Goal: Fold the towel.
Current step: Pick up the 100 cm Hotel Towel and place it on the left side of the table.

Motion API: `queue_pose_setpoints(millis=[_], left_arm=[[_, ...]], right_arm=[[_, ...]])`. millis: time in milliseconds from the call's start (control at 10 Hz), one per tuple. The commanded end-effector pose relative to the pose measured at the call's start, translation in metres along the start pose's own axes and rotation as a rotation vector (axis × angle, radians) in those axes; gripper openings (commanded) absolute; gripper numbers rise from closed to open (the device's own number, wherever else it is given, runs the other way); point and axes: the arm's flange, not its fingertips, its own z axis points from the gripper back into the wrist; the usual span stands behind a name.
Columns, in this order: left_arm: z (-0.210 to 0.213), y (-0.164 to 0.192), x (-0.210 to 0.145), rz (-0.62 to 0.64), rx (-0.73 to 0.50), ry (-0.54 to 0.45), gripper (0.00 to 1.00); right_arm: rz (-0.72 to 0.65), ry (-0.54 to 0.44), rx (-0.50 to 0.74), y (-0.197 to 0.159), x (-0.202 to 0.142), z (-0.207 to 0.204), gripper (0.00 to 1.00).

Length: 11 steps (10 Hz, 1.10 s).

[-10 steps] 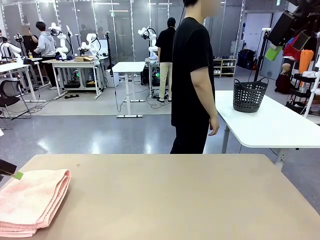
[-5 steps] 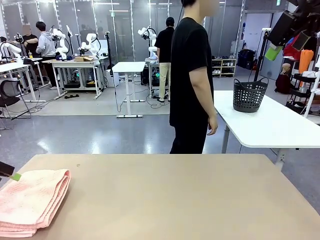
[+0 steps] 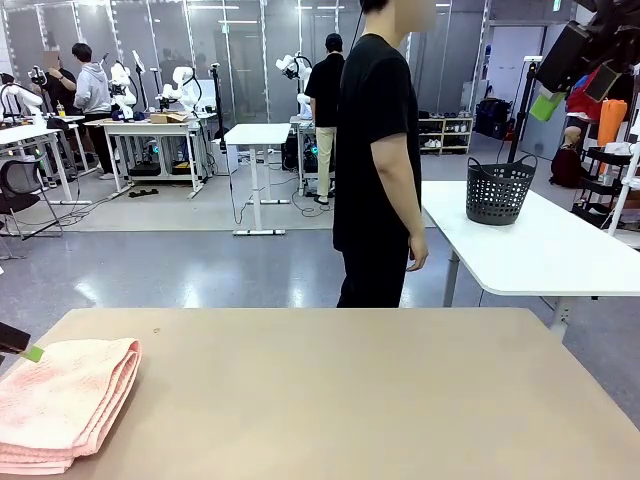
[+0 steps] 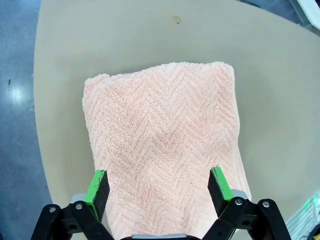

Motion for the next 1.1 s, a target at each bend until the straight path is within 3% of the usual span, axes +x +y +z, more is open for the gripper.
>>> queue_pose_setpoints(millis=[0,1000], left_arm=[[-0.0014,0.002,-0.0009,-0.015,0.016,0.005,1.0],[-0.0014,0.002,-0.0009,-0.015,0.016,0.005,1.0]], right_arm=[[0.003,0.001,-0.004,-0.0007,0.0001,0.0012,1.0],[0.003,0.001,-0.004,-0.0007,0.0001,0.0012,1.0]])
